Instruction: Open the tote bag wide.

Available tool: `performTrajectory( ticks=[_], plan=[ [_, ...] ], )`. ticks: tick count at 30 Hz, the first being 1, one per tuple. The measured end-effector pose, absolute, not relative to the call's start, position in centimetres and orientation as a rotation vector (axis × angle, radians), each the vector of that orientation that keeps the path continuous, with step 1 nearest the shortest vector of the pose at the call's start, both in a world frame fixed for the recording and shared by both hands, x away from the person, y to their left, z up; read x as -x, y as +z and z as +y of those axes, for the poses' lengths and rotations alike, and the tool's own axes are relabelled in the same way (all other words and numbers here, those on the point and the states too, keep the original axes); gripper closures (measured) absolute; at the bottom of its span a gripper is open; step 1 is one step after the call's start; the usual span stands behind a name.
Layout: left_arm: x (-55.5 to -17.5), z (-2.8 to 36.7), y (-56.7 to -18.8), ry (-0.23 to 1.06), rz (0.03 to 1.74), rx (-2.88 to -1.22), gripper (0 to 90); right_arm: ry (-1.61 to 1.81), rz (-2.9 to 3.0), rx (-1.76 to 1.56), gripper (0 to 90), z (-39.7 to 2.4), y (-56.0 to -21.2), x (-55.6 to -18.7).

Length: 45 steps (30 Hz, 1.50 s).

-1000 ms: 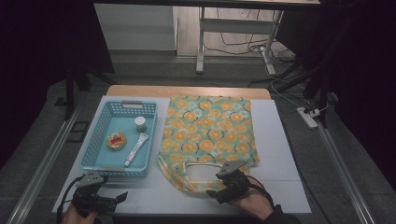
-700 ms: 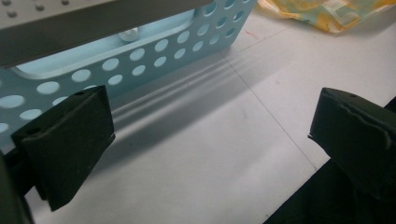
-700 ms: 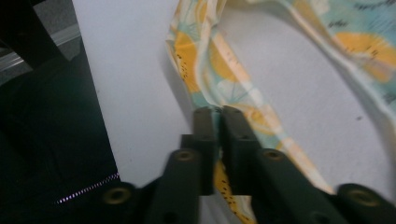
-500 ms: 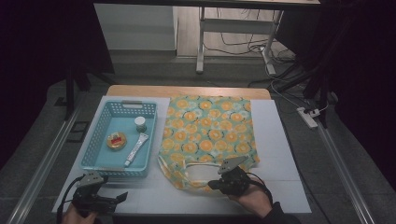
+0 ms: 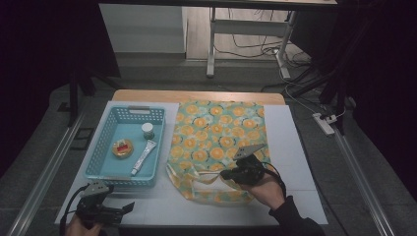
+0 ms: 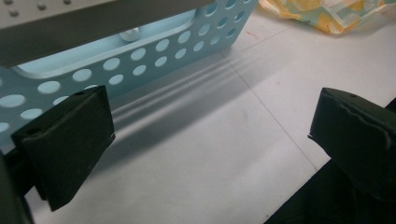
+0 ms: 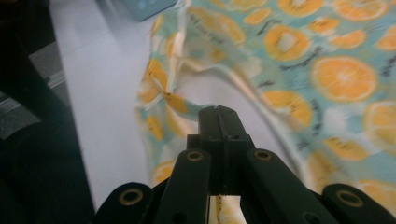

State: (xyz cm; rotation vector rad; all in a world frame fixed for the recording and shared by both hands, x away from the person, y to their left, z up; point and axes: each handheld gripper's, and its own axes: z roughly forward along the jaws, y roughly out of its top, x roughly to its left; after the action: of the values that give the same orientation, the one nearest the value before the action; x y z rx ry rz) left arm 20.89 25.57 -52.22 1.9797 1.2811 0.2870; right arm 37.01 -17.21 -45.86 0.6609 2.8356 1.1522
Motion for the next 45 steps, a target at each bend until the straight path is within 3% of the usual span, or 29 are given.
performTrajectory(
  ticks=[14,29,40,45],
  plan=[
    [-20.9,25.6,-52.2,0.285,1.283,-1.981,0.0,1.146,2.775,-0.683,90.0,-15.6,-43.8,-42.5],
    [-20.9,25.6,-52.2,0.285,1.284,-1.976,0.0,1.107,2.721,-0.77,90.0,-14.4,-43.9,-49.3],
    [-20.9,25.6,-52.2,0.283,1.283,-1.977,0.0,0.989,2.713,-0.841,89.5,-13.9,-47.8,-53.5],
    [-20.9,25.6,-52.3,0.282,1.283,-1.974,0.0,0.929,2.722,-0.895,82.9,-14.2,-50.0,-54.1]
  ],
)
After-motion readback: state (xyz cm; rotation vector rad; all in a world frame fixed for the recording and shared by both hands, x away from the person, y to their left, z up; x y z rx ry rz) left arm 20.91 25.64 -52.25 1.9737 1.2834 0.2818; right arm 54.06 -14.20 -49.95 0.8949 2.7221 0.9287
